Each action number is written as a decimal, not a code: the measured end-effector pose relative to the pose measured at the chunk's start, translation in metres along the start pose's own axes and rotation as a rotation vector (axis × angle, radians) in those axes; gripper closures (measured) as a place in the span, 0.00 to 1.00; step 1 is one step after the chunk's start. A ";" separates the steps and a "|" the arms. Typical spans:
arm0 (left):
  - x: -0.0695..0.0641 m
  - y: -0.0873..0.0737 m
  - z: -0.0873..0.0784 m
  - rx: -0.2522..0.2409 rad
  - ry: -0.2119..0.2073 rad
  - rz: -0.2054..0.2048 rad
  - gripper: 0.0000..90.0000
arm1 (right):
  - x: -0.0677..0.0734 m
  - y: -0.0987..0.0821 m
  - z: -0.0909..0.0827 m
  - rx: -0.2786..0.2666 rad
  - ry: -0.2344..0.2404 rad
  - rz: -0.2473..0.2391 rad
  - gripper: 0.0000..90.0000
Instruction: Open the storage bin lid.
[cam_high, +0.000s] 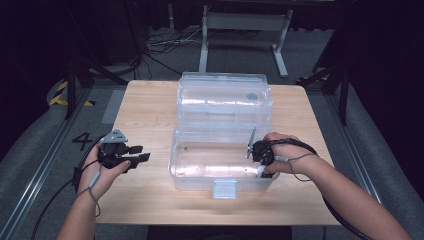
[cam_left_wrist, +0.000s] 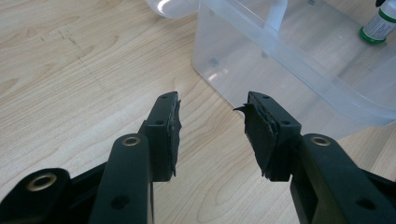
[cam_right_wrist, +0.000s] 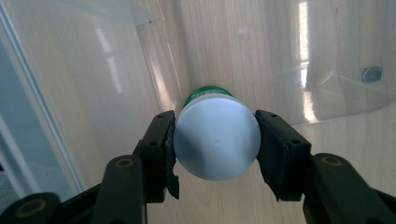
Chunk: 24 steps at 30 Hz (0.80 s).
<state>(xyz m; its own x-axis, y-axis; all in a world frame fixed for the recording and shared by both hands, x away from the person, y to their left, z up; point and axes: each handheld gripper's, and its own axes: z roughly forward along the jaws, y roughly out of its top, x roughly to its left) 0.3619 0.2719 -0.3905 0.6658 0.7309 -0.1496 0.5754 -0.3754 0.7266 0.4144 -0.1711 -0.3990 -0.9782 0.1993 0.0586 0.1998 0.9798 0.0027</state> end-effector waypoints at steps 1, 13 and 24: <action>0.000 0.000 0.000 0.000 -0.001 0.000 0.62 | 0.000 0.000 0.000 0.002 0.001 0.000 0.56; -0.002 0.001 -0.001 -0.002 -0.007 0.003 0.62 | 0.001 -0.004 -0.011 -0.033 -0.014 0.006 0.51; -0.004 0.003 -0.001 -0.010 -0.015 0.008 0.62 | 0.001 -0.015 -0.045 -0.180 -0.029 0.030 0.53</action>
<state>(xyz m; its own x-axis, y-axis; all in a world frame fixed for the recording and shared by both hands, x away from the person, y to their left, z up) 0.3606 0.2685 -0.3869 0.6776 0.7194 -0.1531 0.5652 -0.3760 0.7343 0.4133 -0.1865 -0.3541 -0.9723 0.2316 0.0323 0.2335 0.9555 0.1802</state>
